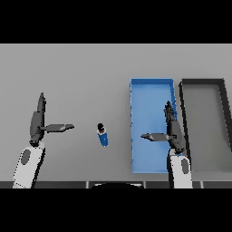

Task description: Pick up the blue pipe and place it into the blue bin.

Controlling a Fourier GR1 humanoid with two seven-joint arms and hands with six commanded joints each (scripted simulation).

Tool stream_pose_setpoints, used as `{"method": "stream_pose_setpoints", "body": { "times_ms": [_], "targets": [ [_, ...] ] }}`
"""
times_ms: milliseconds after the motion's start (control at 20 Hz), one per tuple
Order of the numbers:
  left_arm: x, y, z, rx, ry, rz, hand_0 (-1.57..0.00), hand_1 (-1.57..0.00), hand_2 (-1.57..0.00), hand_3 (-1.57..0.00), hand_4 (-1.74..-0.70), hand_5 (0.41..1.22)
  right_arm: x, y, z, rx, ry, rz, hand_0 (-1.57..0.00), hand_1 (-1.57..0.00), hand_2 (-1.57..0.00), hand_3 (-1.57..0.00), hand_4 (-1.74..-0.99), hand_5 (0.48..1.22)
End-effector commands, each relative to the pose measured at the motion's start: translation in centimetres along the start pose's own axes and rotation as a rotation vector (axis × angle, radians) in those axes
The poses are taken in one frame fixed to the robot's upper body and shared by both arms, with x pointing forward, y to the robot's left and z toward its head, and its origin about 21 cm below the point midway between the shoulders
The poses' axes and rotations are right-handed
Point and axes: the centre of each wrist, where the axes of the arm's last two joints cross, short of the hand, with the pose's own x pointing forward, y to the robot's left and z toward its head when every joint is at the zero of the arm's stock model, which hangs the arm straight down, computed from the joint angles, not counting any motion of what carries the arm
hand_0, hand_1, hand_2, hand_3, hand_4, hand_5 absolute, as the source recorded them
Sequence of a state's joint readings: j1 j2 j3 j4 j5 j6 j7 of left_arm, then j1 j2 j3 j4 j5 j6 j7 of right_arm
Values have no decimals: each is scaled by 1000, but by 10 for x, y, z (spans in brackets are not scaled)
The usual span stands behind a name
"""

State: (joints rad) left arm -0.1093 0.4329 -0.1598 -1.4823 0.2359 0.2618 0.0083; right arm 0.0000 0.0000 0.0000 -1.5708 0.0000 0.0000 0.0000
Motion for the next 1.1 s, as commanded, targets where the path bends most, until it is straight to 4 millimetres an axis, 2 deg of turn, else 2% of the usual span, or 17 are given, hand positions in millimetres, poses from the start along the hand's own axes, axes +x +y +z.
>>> {"method": "stream_pose_setpoints", "body": {
  "times_ms": [0,250,300,400,450,650,700,850,1050],
  "targets": [
    [0,-1,0,0,-6,1,1,1,1,1,-967,594,0,-1,0,-1,0,0,1,1,1,1,-1210,594],
    [3,-6,4,-6,-23,-5,1,1,1,1,-967,594,-2,-5,4,-1,1,-3,1,1,1,1,-1210,594],
    [3,3,6,-156,-48,-83,1,1,1,1,-967,594,6,-19,6,52,-58,154,1,1,1,1,-1210,594],
    [4,23,5,-299,-68,-149,1,1,1,1,-970,596,11,-19,14,123,-112,286,1,1,1,1,-1198,589],
    [7,30,3,-328,-76,-165,1,1,1,1,-971,596,13,-20,18,139,-117,315,1,1,1,1,-1195,588],
    [5,27,7,-415,-93,-177,1,1,1,1,-965,593,16,-19,20,160,-110,359,1,1,1,1,-1187,585],
    [5,33,11,-435,-104,-175,1,1,1,1,-965,590,14,-20,22,157,-102,360,1,1,1,1,-1182,583],
    [15,21,24,-569,-134,-170,1,1,1,1,-984,578,18,-16,21,156,-104,336,1,1,1,1,-1194,579],
    [24,0,42,-701,-57,-235,1,1,1,1,-1018,512,23,-17,16,168,-115,320,1,1,1,1,-1225,580]
  ]
}}
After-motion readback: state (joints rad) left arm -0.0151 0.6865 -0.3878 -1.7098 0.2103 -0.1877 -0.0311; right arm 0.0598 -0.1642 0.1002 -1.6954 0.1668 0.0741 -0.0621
